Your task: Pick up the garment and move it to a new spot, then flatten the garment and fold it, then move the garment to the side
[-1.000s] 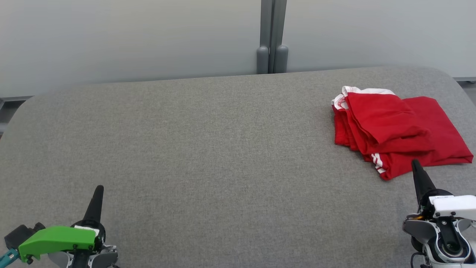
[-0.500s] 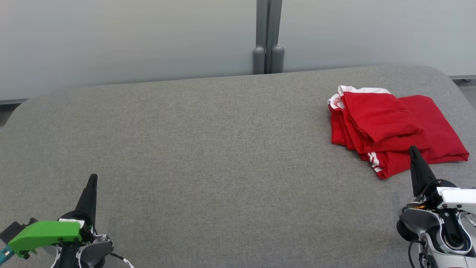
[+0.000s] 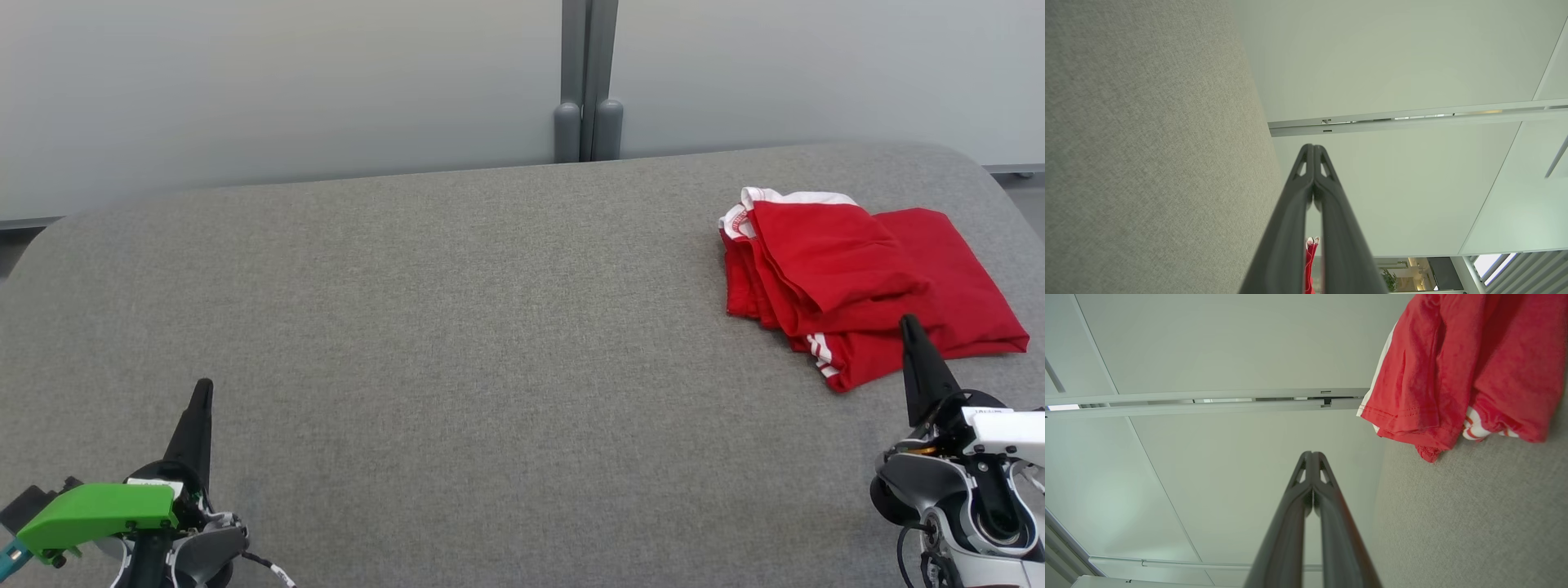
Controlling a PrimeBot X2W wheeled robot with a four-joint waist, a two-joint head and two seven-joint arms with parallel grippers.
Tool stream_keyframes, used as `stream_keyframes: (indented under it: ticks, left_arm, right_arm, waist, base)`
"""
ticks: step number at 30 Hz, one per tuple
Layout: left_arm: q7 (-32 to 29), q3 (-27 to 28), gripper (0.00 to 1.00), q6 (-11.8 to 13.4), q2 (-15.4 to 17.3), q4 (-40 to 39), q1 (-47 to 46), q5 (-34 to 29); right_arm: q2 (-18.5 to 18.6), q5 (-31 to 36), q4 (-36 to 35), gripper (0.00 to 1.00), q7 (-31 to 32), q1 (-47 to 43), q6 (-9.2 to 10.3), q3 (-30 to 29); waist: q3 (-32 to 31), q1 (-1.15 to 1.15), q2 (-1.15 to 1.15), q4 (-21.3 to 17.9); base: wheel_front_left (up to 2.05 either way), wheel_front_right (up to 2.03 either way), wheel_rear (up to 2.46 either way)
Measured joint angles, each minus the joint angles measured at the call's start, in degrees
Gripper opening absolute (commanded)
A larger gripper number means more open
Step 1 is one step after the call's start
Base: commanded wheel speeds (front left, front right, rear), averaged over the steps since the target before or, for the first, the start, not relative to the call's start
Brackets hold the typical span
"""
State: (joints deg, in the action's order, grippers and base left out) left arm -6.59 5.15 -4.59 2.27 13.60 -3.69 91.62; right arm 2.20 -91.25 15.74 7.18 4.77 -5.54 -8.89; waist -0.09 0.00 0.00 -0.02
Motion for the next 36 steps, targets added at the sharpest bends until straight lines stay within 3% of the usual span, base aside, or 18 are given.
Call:
stream_keyframes:
  ticks: [36]
  left_arm:
    - [0.0, 0.0, 0.00, 0.0, 0.0, -0.7, 0.0, 0.0]
  right_arm:
    - [0.0, -0.1, -1.4, 0.00, -0.1, 0.0, 0.22, 0.3]
  waist:
    - [0.0, 0.00, 0.00, 0.0]
  base:
    - [0.00, 0.00, 0.00]
